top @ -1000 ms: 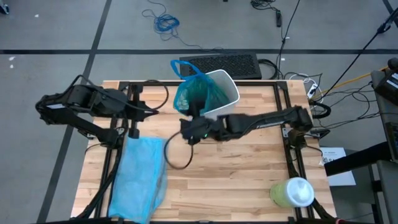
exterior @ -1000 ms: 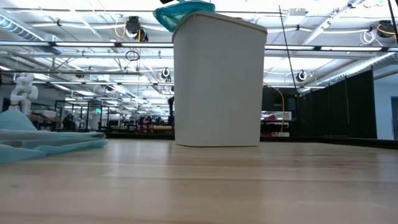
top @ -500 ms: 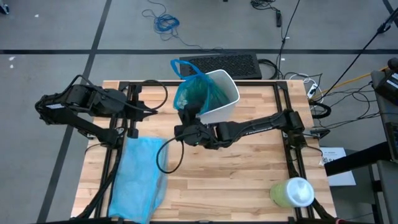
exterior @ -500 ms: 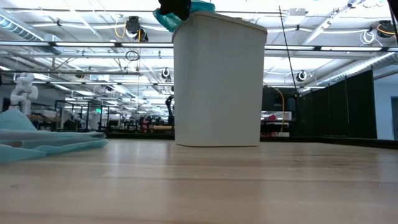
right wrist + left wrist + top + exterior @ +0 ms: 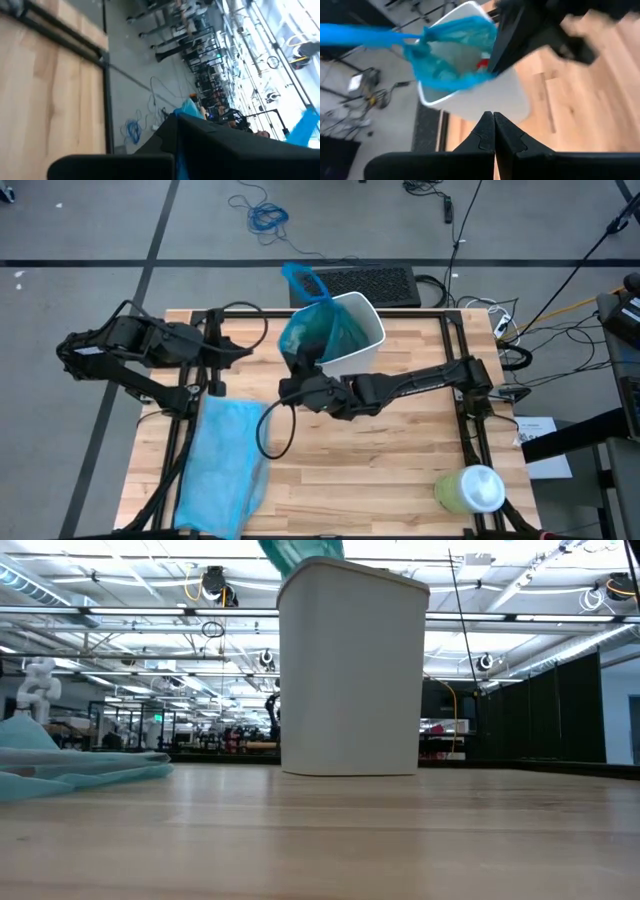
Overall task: Place trash/remove bag and relplace
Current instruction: Close the trash bag
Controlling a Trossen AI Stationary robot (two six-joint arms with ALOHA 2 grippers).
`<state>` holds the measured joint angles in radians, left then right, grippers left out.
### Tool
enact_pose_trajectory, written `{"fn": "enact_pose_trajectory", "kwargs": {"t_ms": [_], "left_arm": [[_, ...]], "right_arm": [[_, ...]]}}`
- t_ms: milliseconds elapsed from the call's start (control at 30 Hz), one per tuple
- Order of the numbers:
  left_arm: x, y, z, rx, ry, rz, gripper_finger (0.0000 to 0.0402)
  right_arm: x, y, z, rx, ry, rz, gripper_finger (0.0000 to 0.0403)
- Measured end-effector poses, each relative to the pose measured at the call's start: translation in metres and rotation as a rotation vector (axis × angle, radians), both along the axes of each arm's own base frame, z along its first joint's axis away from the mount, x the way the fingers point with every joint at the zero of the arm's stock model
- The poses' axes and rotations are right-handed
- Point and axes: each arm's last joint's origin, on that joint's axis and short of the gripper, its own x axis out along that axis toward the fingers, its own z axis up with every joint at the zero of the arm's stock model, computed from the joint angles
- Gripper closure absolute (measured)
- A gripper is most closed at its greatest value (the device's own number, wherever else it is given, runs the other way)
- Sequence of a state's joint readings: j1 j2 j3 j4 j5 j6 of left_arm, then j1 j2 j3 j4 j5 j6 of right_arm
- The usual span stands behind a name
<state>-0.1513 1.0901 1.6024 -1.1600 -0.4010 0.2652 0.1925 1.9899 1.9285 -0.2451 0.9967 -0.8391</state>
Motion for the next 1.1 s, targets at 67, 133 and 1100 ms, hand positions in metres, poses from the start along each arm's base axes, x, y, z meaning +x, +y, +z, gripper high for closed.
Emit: {"fn": "enact_pose_trajectory", "kwargs": {"t_ms": [67, 133, 1100], "left_arm": [[0.000, 0.001, 0.001, -0.002, -0.013, 0.031, 0.0401], [0.001, 0.001, 0.001, -0.005, -0.027, 0.056, 0.0401], [0.095, 0.022, -0.103, 0.041, -0.667, 0.228, 0.0324]], "right_arm": [[-0.003, -0.001, 0.014, 0.009, -0.032, -0.001, 0.0402], [-0.006, -0.005, 0.027, 0.017, -0.062, -0.008, 0.0403], [-0.049, -0.045, 0.080, 0.226, -0.226, 0.022, 0.0403]]}}
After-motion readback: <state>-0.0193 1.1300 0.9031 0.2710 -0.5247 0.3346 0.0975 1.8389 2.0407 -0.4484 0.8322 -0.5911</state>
